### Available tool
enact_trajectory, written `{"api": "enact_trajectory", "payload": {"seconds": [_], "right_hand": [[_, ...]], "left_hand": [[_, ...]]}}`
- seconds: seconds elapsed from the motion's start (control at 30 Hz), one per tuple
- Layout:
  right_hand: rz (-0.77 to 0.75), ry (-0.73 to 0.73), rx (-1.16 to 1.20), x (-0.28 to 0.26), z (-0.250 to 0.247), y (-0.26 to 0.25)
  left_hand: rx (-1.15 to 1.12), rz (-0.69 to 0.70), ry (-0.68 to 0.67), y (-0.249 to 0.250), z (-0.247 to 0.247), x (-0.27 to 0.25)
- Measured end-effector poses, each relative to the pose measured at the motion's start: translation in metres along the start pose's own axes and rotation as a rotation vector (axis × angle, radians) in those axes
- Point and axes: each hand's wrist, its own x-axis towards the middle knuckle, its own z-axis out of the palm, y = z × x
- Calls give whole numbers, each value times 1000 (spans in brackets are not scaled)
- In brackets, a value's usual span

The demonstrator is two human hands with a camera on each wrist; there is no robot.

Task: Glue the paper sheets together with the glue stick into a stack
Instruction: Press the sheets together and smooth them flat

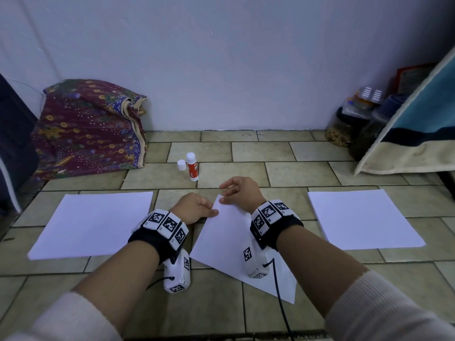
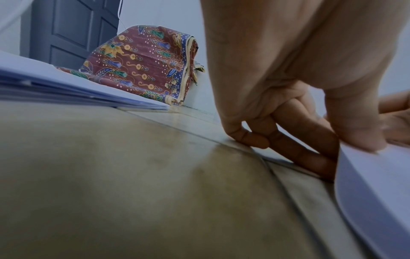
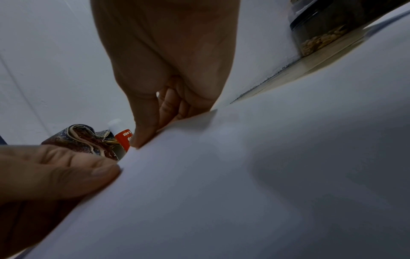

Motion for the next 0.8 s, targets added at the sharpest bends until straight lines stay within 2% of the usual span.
{"api": "enact_trajectory", "payload": {"seconds": [0.37,0.47,0.6,0.8], "right_hand": [[48,16,-38,2,2,-1],[74,17,-62,4,3,-1],[94,7,-168,7,6,-4],[138,13,-354,15,7,-7]], "left_hand": [[-2,-3,38,-1,0,0],[41,11,90,2,2,-1],[139,33,180,8,6,-5],[162,18,161,7,4,-10]]}}
